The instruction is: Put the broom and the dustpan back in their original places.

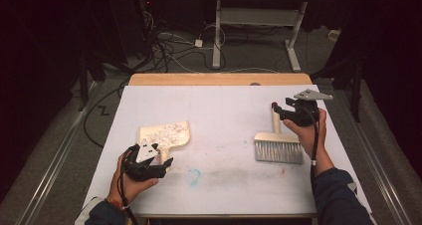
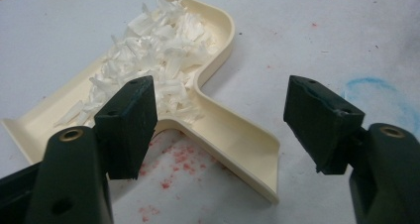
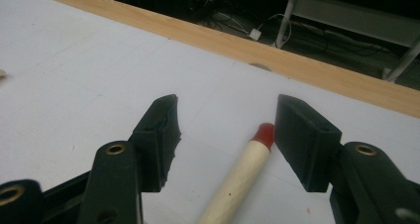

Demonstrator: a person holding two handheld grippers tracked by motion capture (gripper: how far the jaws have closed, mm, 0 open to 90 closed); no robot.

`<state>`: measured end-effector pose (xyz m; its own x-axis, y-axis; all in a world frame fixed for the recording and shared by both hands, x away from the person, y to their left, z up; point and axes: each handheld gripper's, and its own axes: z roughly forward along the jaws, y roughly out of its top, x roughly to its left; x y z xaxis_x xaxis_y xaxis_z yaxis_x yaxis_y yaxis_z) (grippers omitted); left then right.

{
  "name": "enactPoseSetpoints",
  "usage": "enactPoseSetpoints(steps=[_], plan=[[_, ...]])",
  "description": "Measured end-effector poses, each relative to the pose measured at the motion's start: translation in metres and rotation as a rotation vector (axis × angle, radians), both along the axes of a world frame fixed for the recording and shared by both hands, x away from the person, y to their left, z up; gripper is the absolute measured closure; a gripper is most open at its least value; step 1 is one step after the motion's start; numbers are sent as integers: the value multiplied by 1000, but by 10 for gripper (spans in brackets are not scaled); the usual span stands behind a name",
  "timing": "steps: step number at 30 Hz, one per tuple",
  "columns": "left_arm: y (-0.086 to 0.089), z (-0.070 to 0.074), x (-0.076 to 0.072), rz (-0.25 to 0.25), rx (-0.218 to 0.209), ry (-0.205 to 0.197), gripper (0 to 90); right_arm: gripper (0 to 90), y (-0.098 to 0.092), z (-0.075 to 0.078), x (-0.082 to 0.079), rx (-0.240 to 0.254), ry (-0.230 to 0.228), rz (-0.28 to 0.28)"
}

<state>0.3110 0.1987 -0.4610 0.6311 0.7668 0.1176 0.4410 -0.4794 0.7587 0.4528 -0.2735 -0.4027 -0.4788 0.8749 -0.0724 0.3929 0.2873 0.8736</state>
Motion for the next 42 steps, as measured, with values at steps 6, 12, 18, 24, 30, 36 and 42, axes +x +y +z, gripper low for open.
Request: enactPoseSetpoints(steps=[6,12,18,24,30,36,42], plan=[[-2,-2,-8,-9,23,-41,246,385,0,5,-4,27,-30,18],[-6,-2,-12,-21,30,-70,218,287,5,12,-13,24,-79,13],[-8,-4,-13,-43,48,-85,208,228,10,16,-21,17,-115,-9],[-10,-5,-13,-44,53,-69,205,191,16,21,-29,6,-154,6],[-12,-5,-15,-56,59,-72,204,164,23,27,-37,2,-182,6],[-14,-4,-18,-73,63,-88,203,167,29,34,-50,0,-201,30],[-14,-4,-18,-73,57,-88,204,169,33,39,-60,-26,-224,55]])
